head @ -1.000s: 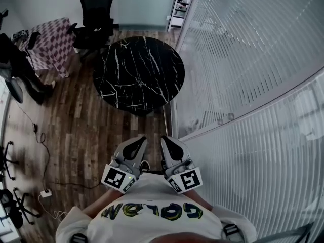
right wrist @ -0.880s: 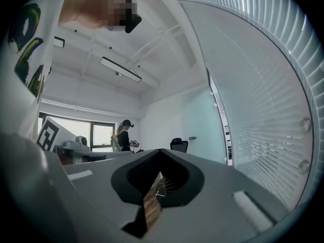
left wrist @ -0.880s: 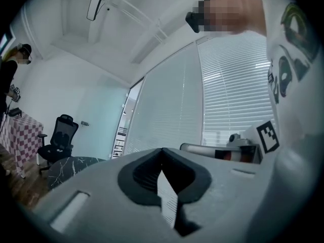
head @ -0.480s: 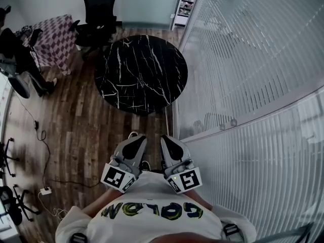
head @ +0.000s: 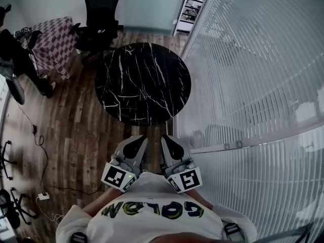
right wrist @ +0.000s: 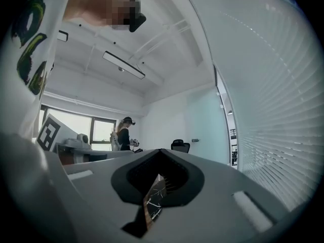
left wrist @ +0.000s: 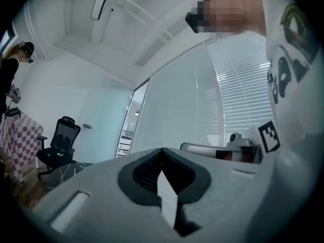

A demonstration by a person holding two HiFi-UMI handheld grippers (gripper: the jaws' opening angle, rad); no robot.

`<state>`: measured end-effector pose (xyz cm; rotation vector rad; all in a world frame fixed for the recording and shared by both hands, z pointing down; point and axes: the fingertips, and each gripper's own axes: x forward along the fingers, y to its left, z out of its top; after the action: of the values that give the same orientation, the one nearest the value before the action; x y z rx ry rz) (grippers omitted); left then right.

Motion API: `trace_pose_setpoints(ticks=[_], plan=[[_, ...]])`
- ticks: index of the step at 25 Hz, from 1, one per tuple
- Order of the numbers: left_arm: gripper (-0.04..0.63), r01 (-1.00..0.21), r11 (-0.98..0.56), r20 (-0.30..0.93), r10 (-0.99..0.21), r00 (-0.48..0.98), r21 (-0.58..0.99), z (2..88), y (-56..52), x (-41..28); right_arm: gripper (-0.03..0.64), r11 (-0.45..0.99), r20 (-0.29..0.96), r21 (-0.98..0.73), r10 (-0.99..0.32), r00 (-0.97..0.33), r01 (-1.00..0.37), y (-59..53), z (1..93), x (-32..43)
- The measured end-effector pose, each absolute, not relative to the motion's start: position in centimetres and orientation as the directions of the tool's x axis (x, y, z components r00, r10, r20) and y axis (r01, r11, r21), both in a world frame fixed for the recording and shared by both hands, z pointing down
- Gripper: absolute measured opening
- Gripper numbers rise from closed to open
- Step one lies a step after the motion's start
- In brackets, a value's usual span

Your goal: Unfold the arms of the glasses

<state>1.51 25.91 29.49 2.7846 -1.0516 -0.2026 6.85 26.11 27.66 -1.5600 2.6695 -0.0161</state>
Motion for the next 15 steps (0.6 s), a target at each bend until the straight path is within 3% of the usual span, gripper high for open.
trace_pose_setpoints(ticks=[15], plan=[[0.005,-0.612,-0.768,-0.084,-0.633,0.769,0.189,28.7,11.0,-1.6,0.002,0.494,-0.021,0.010,-0.869,-0.494,-0.869,11.0,26.8,2.8]])
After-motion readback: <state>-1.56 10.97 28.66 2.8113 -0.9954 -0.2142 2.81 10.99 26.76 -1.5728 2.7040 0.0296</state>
